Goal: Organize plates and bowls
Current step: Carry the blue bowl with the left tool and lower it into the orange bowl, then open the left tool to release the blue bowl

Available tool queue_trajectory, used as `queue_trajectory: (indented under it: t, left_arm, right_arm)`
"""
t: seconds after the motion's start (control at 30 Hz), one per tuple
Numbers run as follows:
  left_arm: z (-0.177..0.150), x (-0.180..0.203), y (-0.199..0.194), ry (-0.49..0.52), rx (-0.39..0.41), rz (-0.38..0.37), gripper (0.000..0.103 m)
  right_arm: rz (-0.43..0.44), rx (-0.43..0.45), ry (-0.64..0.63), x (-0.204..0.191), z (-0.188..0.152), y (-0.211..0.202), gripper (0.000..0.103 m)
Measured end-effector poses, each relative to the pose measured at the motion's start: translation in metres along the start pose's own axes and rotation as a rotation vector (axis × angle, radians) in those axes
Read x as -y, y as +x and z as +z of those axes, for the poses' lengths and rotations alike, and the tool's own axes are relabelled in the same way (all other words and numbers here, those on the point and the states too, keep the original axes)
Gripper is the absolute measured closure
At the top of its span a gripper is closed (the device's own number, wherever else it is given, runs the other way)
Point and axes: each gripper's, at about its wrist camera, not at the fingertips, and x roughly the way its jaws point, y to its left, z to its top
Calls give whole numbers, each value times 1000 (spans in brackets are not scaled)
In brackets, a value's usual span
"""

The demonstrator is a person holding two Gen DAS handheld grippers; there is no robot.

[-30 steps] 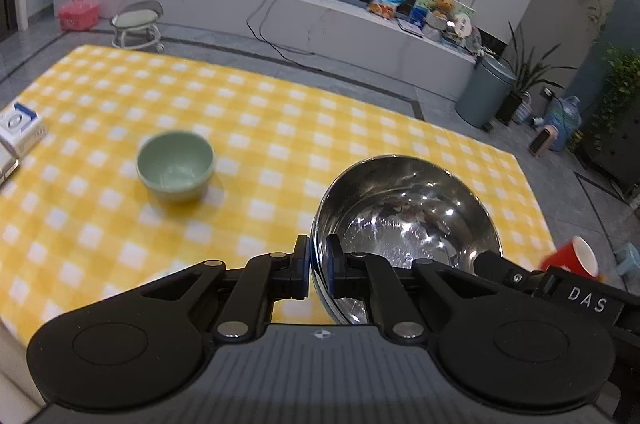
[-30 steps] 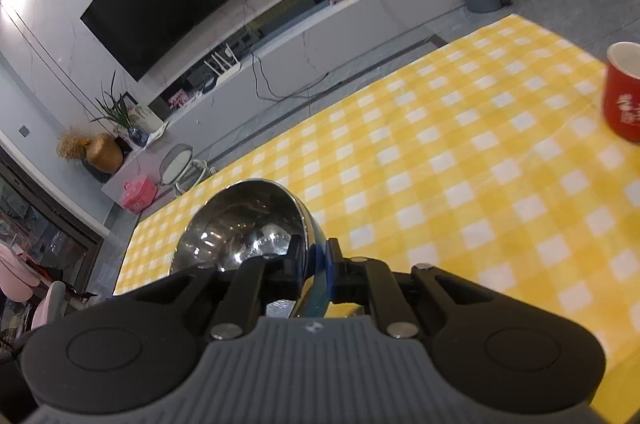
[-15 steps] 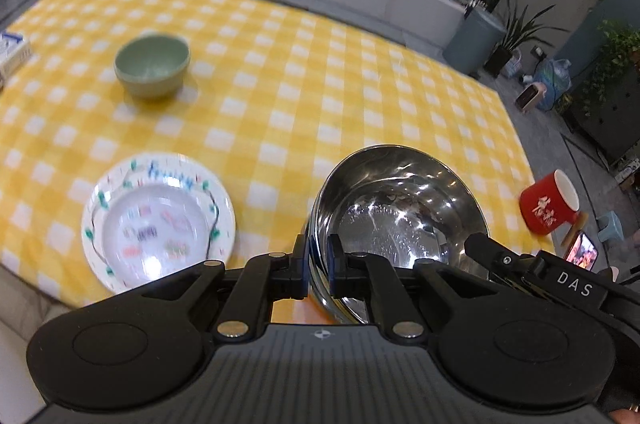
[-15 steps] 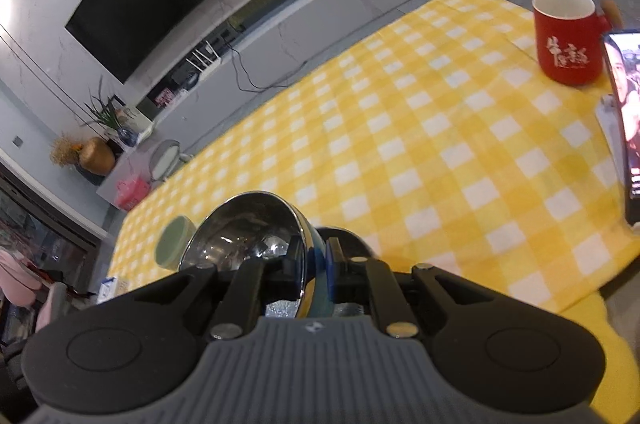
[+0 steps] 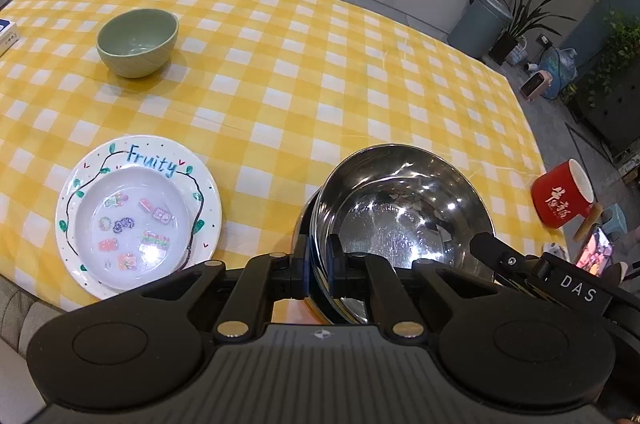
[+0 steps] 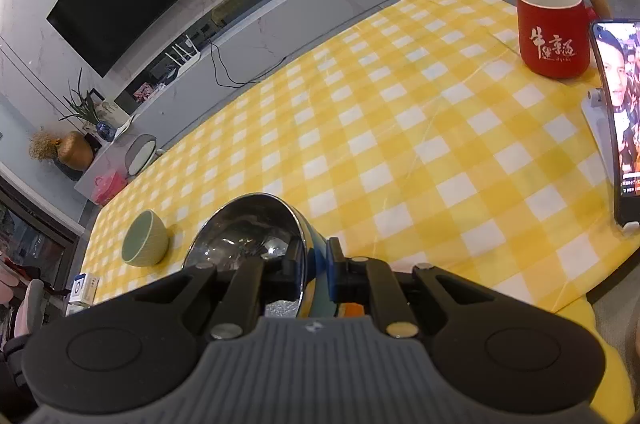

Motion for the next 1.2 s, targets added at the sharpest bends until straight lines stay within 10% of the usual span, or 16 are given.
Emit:
queue_trajectory:
  t: [0.73, 0.87, 1.2]
  left_arm:
    - [5, -3, 6, 36, -6, -5, 85]
    - [8, -6, 0, 34, 14, -16, 82]
    - [14, -9, -22, 121, 96, 4, 65]
  right_arm:
    - [-23, -10, -15, -1, -3, 12, 90]
    - [-8, 3, -18, -2, -3, 9, 70]
    - [-2, 119, -197, -35, -9, -5, 56]
